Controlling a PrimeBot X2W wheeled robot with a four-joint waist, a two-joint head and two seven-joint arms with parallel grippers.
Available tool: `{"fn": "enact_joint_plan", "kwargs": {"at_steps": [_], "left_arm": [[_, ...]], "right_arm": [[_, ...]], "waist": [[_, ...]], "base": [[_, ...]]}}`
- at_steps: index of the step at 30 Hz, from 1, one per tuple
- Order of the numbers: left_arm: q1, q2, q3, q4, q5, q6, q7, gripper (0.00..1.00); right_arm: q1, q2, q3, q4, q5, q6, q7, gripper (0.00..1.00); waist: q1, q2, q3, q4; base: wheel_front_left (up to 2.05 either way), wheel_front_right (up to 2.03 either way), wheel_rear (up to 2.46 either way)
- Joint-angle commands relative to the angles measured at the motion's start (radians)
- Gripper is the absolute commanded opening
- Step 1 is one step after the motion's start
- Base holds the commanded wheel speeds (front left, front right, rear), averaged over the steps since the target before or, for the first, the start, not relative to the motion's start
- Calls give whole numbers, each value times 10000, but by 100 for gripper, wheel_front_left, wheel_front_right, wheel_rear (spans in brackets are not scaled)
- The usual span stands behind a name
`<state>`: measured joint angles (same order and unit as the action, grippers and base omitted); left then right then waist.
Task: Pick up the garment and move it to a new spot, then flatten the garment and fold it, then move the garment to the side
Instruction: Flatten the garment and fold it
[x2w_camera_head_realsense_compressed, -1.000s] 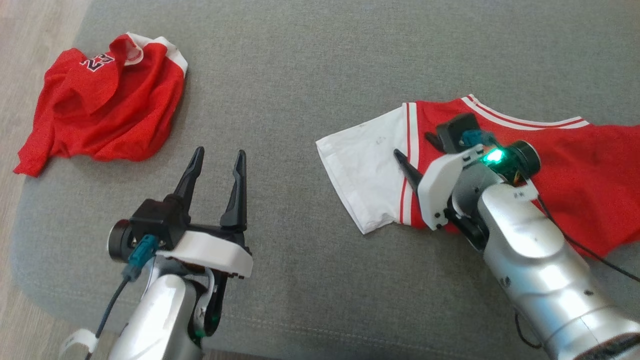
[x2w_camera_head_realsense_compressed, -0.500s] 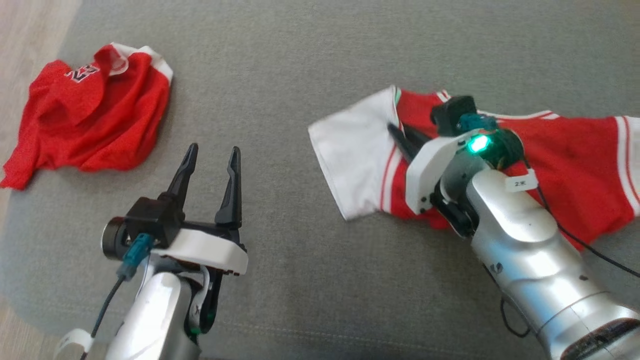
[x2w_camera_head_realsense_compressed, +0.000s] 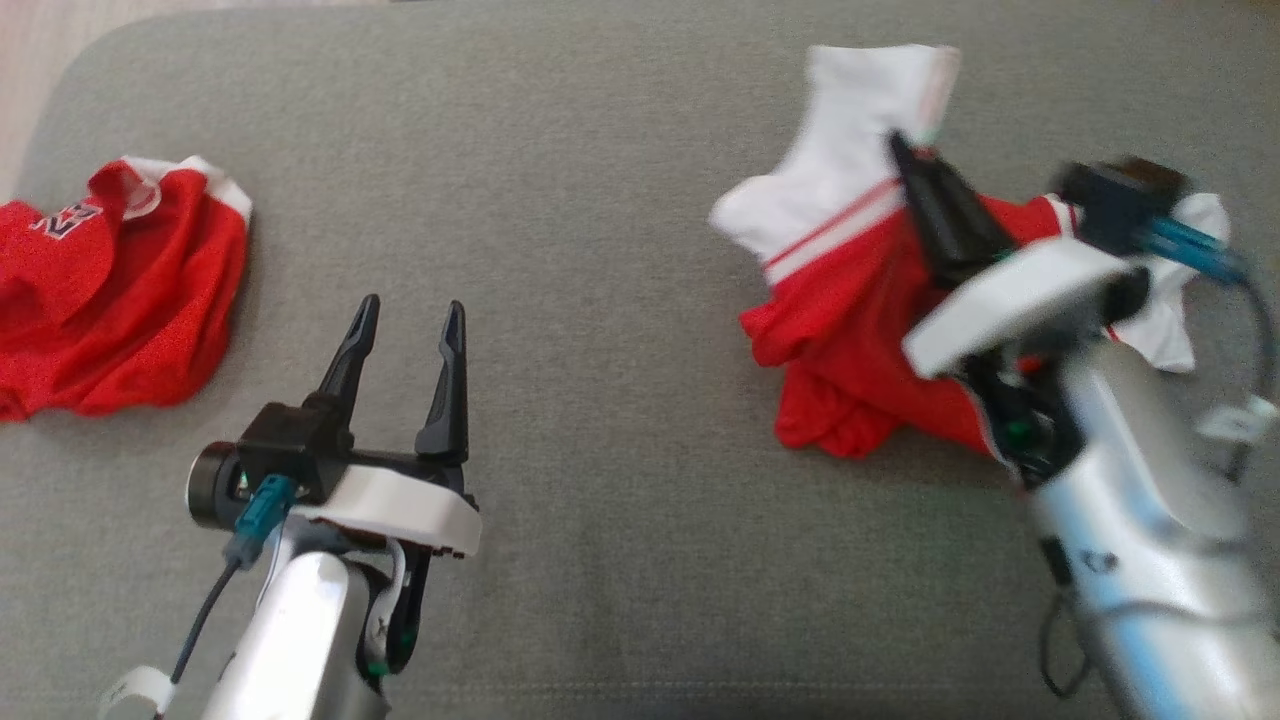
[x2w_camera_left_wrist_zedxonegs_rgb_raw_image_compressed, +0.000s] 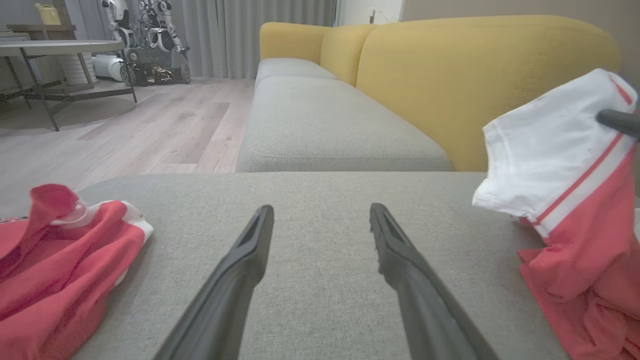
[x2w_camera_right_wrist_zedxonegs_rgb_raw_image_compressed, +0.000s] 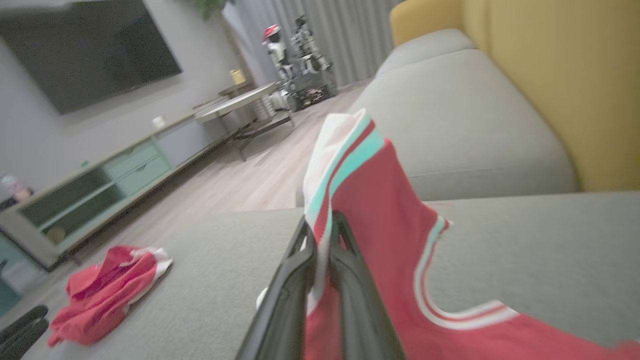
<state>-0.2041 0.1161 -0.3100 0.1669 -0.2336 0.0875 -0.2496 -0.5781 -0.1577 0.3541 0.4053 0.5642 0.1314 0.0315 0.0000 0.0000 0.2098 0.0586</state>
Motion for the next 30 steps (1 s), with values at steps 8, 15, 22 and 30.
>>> {"fn": "enact_joint_plan", "kwargs": {"at_steps": [8,15,22,30], "left_arm": [[-88,228,340,-313,101,-35,-122,100],[-266,262,285,-295,116,-63,-122,100],[-237,298,322,-207,63,-37,-122,100],[46,349,381,-156,-26,41,-122,100]], "right_arm": [[2104,-168,-3950,-816,-57,-7,604,0],[2422,5,-6092,253,-769,-7,779,0],[2269,228,-6315,783,-1650,-7,311,100],[2795,-5,-5317,-632,-2132,-7,-421,100]], "waist": [[0,0,40,-468],[0,0,275,-469],[0,0,209,-446],[0,0,-138,-493]], "base": [[0,0,0],[0,0,0],[0,0,0],[0,0,0]]}}
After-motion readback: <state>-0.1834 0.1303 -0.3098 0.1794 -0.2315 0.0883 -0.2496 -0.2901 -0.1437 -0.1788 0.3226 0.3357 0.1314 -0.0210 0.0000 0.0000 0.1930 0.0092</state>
